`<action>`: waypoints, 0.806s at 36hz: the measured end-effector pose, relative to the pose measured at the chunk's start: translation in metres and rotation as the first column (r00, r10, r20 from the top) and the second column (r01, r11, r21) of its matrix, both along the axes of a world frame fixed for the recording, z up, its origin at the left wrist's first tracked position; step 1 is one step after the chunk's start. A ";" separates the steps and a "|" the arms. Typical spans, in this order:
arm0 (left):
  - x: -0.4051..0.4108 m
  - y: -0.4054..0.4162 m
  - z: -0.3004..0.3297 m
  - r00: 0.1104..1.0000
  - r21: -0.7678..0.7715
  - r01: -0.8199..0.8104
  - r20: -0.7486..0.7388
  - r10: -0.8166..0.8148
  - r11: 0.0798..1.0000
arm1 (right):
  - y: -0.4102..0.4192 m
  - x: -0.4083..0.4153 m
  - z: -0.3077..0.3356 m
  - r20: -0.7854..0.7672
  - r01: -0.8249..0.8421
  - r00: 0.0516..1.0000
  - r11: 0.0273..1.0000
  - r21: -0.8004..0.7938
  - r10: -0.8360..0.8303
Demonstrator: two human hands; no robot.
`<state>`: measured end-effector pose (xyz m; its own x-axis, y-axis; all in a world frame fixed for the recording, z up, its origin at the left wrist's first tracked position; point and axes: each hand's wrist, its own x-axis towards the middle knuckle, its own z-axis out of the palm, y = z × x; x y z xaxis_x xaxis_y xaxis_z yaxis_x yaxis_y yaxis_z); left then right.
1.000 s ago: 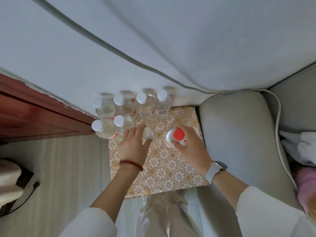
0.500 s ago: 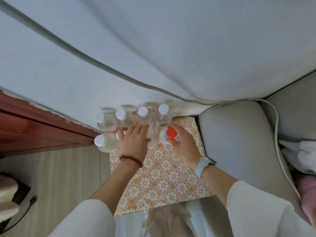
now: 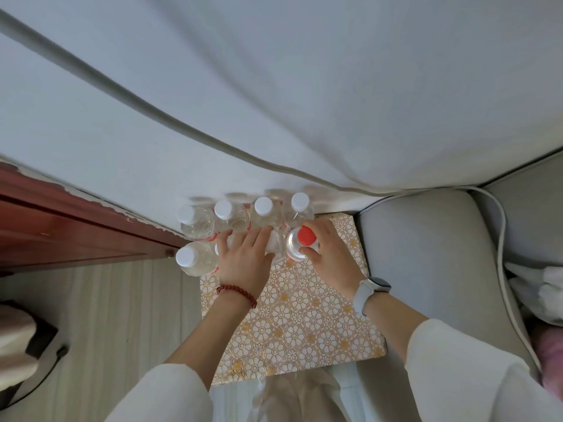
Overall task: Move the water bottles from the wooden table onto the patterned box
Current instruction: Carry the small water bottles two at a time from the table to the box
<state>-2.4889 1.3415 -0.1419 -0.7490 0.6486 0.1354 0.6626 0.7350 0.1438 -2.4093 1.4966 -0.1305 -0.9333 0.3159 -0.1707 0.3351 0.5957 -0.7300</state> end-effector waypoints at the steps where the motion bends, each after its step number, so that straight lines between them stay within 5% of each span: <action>1: 0.000 0.000 0.000 1.000 -0.019 0.005 -0.007 -0.005 1.000 | 0.000 0.000 0.000 0.011 0.002 1.000 1.000 0.005 -0.002; 11: 0.011 0.004 0.018 0.988 -0.193 -0.052 0.134 0.079 0.980 | -0.005 0.004 0.019 0.071 0.019 0.997 1.000 0.024 -0.020; 21: 0.031 -0.025 0.082 0.913 -0.001 -0.264 0.322 0.250 0.965 | -0.027 0.013 0.079 -0.002 -0.086 0.996 0.985 0.147 0.087; 29: 0.069 -0.146 0.143 0.758 0.162 -0.618 0.383 0.528 0.769 | -0.132 0.012 0.132 0.021 -0.362 0.932 0.932 0.009 0.362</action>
<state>-2.4198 1.1959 0.0007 -0.9968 0.0547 -0.0583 0.0179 0.8637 0.5037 -2.3974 1.3648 0.0018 -0.9814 -0.0408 -0.1877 0.1085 0.6885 -0.7171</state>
